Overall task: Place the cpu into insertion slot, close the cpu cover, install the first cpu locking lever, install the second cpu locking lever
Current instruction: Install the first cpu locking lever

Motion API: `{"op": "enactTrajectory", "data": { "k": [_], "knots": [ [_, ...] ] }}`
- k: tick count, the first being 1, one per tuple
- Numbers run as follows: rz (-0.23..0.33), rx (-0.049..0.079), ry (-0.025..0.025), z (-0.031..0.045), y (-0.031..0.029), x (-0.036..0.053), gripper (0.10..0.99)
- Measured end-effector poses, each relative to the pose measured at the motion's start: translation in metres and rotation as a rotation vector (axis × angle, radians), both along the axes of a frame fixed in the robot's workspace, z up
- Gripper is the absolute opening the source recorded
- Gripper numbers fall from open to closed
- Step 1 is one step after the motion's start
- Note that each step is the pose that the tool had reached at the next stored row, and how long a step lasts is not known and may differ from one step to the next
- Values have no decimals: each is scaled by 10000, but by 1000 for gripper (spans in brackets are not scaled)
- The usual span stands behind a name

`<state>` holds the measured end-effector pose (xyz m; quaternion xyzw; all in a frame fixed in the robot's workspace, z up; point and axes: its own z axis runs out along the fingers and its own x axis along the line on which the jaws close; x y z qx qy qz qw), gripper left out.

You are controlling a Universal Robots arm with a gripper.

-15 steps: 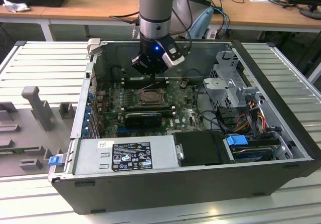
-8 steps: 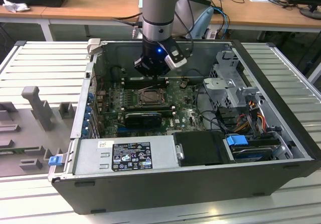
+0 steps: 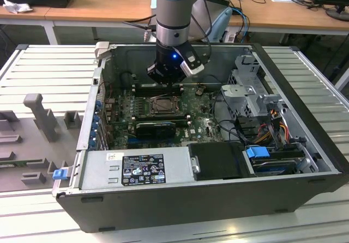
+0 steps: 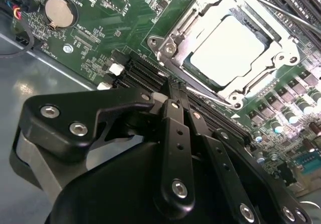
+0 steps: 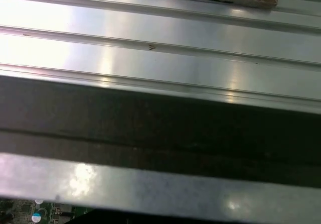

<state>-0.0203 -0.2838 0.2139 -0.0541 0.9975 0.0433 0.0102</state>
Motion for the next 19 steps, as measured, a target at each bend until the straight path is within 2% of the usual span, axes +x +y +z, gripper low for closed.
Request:
{"op": "enactTrajectory", "data": {
  "k": [10,13,16,19],
  "knots": [
    [-1,-9,0,-69,0,1,106],
    [0,-68,1,-88,0,4,106],
    [0,-186,2,-100,-1,4,106],
    [0,-211,1,-124,0,4,106]
  ]
}}
